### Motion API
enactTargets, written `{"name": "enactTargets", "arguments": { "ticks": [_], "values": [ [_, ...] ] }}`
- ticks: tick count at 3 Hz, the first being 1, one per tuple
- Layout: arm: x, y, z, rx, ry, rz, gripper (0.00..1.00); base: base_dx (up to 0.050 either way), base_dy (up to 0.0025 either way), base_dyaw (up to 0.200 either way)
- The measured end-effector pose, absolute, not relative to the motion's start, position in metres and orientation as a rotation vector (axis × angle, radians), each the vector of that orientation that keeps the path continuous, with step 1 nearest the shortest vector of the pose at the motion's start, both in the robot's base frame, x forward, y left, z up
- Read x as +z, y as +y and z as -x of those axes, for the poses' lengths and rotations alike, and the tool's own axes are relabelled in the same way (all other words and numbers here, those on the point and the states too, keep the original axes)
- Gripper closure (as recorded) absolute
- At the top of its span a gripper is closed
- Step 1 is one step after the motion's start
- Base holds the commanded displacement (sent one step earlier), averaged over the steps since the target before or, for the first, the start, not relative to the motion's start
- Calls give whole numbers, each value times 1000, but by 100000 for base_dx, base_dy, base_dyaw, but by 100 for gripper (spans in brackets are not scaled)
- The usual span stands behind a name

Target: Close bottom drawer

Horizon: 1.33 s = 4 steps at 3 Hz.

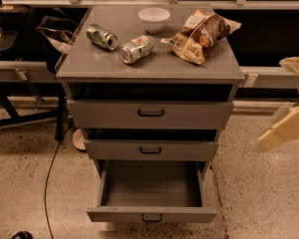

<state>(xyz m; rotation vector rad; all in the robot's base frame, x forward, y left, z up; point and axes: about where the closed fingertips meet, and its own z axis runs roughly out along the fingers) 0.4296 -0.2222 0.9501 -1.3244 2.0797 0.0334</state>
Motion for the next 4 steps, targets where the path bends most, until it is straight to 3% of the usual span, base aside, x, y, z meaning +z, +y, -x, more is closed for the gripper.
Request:
{"name": "enactTargets", "arguments": {
  "ticks": [2, 4],
  "values": [
    [896, -221, -415, 85, 2155, 1306, 0, 0, 0, 0],
    [900, -218, -413, 91, 2126, 1327, 0, 0, 0, 0]
  ]
}}
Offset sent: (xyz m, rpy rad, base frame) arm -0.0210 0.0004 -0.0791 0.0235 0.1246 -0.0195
